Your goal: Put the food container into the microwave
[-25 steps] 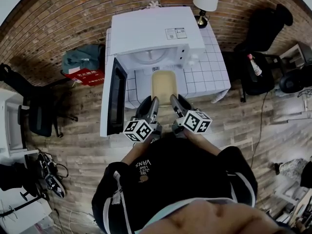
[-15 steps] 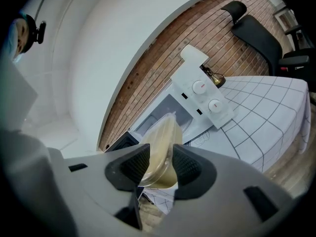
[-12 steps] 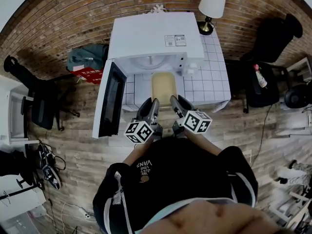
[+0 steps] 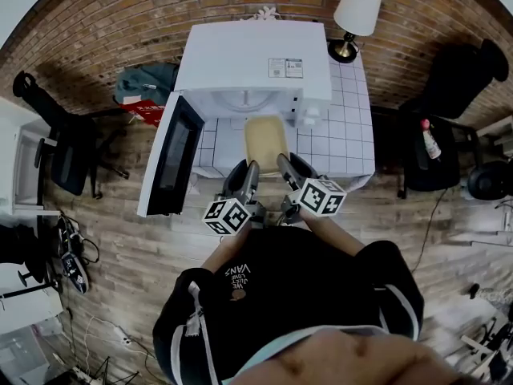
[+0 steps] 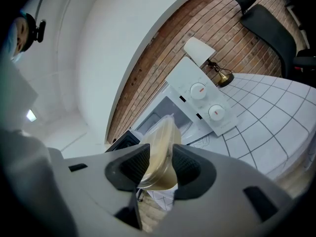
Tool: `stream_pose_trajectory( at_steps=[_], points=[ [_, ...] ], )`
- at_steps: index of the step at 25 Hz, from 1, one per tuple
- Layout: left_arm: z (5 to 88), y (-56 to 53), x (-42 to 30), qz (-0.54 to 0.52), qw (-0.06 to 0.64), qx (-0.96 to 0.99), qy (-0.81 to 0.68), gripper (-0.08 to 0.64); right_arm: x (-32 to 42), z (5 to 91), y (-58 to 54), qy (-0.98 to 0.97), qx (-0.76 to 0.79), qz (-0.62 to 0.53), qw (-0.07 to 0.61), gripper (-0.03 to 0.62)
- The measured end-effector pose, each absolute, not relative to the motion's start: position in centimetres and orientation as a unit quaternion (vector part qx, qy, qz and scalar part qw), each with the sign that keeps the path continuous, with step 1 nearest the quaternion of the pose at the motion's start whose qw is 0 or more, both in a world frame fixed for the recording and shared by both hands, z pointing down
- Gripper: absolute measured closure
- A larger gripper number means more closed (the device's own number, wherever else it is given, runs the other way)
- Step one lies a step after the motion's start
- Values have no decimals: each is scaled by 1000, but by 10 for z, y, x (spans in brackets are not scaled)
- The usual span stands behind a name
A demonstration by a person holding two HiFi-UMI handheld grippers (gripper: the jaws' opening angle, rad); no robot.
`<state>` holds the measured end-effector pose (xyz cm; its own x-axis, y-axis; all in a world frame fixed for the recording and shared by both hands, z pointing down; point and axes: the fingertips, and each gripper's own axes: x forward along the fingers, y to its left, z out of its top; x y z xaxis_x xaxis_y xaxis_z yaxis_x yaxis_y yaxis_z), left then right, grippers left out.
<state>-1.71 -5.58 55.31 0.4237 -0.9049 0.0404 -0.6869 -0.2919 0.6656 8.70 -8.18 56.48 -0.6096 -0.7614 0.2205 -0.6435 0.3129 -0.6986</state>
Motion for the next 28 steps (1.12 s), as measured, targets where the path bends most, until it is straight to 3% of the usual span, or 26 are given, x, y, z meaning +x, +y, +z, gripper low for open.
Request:
stream_pose_trajectory(
  at_steps=[28],
  points=[
    [578, -147, -53, -145, 336, 785, -500, 430, 51, 588, -170, 794, -450, -405, 51, 460]
  ],
)
